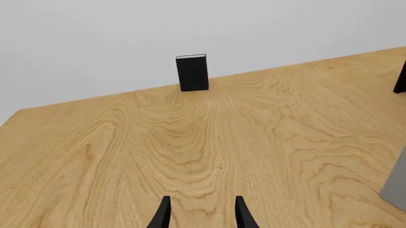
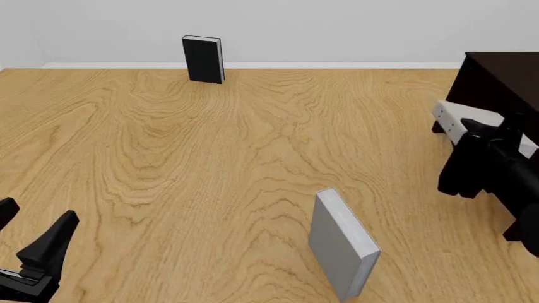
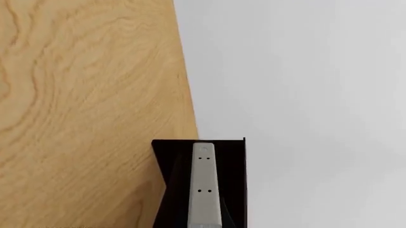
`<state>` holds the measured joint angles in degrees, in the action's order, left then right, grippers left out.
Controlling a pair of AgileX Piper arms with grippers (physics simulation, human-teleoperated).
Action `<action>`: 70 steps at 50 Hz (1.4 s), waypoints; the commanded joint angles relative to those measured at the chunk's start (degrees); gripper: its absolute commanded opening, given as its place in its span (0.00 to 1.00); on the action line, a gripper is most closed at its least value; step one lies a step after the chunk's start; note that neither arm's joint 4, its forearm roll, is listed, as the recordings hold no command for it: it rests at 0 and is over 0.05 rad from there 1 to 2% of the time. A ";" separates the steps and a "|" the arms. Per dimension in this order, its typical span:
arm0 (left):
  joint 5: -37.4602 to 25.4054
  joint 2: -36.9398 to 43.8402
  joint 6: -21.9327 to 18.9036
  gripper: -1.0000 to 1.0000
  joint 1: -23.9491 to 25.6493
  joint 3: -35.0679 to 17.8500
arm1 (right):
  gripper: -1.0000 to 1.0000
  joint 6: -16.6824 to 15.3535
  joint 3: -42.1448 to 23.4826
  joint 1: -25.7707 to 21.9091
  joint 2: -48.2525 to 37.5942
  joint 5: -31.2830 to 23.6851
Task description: Pick up the book on the right and place it on the cabinet shelf.
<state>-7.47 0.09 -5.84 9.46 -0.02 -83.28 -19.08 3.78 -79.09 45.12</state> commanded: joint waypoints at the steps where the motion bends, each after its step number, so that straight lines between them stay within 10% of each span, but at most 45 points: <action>1: -0.07 -0.01 0.13 1.00 -0.07 0.00 | 0.00 1.38 -1.08 1.73 -1.94 1.95; 70: -1.10 -0.03 -0.16 1.00 -0.43 0.01 | 0.00 1.84 -7.14 11.21 -12.70 6.17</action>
<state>-8.41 0.07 -5.89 9.09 -0.01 -82.49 -24.34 14.09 -90.85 50.68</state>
